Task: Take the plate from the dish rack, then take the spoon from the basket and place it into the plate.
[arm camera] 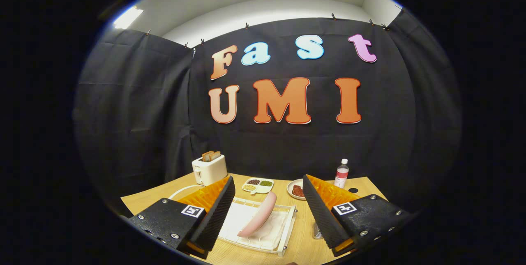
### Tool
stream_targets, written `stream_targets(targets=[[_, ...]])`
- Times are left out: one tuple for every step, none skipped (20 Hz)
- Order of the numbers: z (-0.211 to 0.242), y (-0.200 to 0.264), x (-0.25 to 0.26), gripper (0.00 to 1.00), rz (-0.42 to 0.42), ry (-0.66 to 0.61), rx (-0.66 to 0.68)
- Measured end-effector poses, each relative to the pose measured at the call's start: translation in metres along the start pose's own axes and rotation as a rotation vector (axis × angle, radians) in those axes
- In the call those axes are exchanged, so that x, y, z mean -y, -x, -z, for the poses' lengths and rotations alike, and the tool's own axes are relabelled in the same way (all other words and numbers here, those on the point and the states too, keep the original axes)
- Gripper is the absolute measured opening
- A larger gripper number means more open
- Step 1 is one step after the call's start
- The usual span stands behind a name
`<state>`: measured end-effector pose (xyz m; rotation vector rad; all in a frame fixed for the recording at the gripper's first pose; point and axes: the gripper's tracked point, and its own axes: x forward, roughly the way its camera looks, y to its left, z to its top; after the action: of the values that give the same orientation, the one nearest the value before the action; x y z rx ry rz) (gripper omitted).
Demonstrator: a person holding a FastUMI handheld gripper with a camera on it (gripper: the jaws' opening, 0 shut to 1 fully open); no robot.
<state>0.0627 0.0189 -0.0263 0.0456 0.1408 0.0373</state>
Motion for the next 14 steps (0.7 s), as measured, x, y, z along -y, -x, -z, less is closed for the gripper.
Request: stream_targets(targets=[[0.014, -0.003, -0.001, 0.98, 0.007, -0.030, -0.057], [0.022, -0.005, -0.006, 0.99, -0.003, -0.057, -0.093], [0.027, -0.009, -0.013, 0.98, -0.019, -0.064, -0.110], [0.027, -0.011, -0.013, 0.98, -0.019, -0.061, -0.123], [0.027, -0.015, -0.010, 0.98, -0.007, -0.054, -0.131], [0.030, -0.020, -0.008, 0.98, 0.003, -0.046, -0.141], [0.032, -0.025, -0.008, 0.98, 0.009, -0.037, -0.160], [0.038, -0.029, -0.007, 0.98, 0.017, -0.036, -0.189], [0.044, -0.034, -0.007, 0.98, 0.020, -0.032, -0.222], [0.049, -0.038, -0.008, 0.98, 0.020, -0.023, -0.256], [0.058, -0.042, -0.009, 0.98, 0.016, 0.000, -0.314], [0.064, -0.044, -0.006, 0.99, 0.023, 0.013, -0.351], [0.072, -0.046, -0.006, 0.98, 0.022, 0.025, -0.395], [0.077, -0.048, -0.007, 0.98, 0.022, 0.026, -0.430]])
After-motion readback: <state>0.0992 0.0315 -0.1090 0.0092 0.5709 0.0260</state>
